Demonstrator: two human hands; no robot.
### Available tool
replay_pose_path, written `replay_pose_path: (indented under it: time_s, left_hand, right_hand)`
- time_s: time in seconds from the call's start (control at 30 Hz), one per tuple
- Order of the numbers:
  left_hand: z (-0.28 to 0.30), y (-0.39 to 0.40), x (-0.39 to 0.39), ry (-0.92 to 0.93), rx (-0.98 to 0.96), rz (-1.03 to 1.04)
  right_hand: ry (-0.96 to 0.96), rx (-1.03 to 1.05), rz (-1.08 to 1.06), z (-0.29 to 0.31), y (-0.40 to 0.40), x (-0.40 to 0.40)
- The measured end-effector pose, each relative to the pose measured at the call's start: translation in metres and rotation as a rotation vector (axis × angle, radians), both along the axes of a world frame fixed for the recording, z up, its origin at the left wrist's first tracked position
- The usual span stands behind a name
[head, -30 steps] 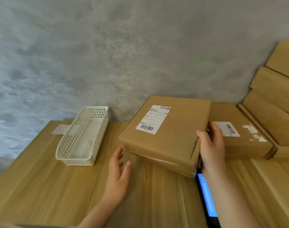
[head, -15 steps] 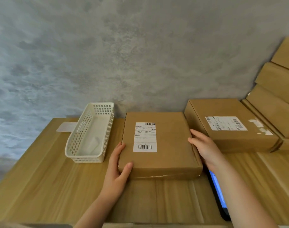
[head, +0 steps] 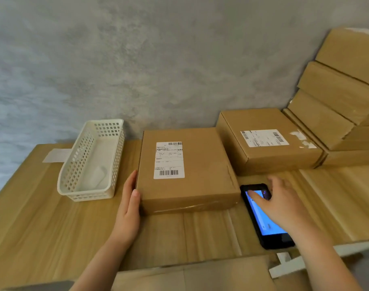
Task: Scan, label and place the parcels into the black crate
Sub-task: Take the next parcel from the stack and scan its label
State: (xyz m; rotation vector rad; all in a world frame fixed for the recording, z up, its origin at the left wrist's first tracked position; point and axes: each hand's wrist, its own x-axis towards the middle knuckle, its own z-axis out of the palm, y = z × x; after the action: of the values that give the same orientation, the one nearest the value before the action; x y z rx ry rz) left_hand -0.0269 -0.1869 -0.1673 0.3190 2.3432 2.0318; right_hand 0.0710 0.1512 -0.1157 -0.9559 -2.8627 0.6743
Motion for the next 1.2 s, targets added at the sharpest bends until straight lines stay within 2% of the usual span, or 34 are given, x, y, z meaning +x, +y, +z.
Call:
replay_pose_path:
  time_s: [0.13, 0.23, 0.47, 0.63, 0.77, 0.93, 1.2]
  left_hand:
    - [-0.001, 0.0, 0.001, 0.006, -0.005, 0.005]
    - [-0.001, 0.002, 0.002, 0.01, -0.019, 0.009]
    - [-0.002, 0.001, 0.003, 0.045, -0.012, -0.012]
    - [-0.005, 0.0, 0.001, 0.037, 0.014, -0.023]
    - [-0.004, -0.001, 0.002, 0.035, 0.02, -0.029]
    - [-0.004, 0.0, 0.001, 0.028, 0.013, -0.022]
    - [-0.006, -0.001, 0.002, 0.031, 0.01, -0.02]
  right_hand:
    - [-0.231, -0.045, -0.012, -0.013, -0.005, 0.027]
    - [-0.288, -0.022, -0.005, -0.019, -0.007, 0.035]
    - [-0.092, -0.003, -0.062, -0.024, -0.011, 0.038]
    - [0.003, -0.05, -0.051, 0.005, -0.008, 0.041]
    - [0.041, -0.041, 0.052, 0.053, -0.012, 0.038]
    - [0.0, -0.014, 0.228, 0.106, -0.04, 0.027]
    - [-0.197, 0.025, 0.45, 0.122, -0.077, 0.015]
